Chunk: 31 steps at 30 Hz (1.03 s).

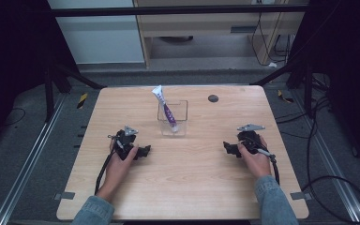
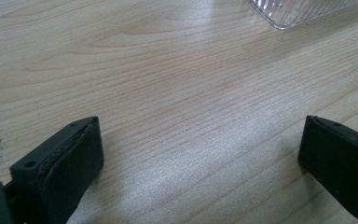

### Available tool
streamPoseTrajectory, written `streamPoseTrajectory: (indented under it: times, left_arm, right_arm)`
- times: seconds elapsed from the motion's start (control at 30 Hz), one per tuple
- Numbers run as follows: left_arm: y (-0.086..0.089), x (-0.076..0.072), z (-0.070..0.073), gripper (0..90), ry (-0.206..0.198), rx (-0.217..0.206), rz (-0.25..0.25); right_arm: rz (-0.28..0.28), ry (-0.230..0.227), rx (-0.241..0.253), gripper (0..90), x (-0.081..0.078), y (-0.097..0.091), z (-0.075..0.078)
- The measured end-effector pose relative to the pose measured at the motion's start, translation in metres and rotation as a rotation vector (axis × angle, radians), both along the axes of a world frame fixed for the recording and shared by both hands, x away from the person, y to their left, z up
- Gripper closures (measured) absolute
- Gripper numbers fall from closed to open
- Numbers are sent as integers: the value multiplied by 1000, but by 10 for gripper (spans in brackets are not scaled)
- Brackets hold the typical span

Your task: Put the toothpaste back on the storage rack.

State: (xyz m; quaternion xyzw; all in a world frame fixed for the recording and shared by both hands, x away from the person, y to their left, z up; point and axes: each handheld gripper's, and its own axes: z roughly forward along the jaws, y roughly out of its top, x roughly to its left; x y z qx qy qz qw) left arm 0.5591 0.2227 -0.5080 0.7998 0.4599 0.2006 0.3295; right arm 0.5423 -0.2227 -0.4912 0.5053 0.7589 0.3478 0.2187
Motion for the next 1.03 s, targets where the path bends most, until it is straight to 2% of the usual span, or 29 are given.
streamPoseTrajectory:
  times: [0.17,0.33,0.43,0.63,0.67,0.77,0.87,0.93,1.03]
  left_arm:
    - [0,0,0,0,0,0,0]
    - [0,0,0,0,0,0,0]
    - [0,0,0,0,0,0,0]
    - [0,0,0,0,0,0,0]
    - [0,0,0,0,0,0,0]
    - [0,0,0,0,0,0,0]
    - [0,0,0,0,0,0,0]
    - [0,0,0,0,0,1,-1]
    - [0,0,0,0,0,3,-3]
  right_arm:
    - [-25,5,3,97,4,-3,-4]
    - [-74,-14,-8,98,9,-5,-10]
    - [-101,-18,2,97,11,-6,-11]
    - [-109,4,3,93,15,-6,-19]
    - [-102,6,-22,78,15,-4,-19]
    - [-101,7,-28,70,16,-3,-20]
    - [-131,14,-31,37,15,-1,-20]
    - [-176,25,-31,12,15,4,-20]
    - [-201,30,-31,3,14,7,-20]
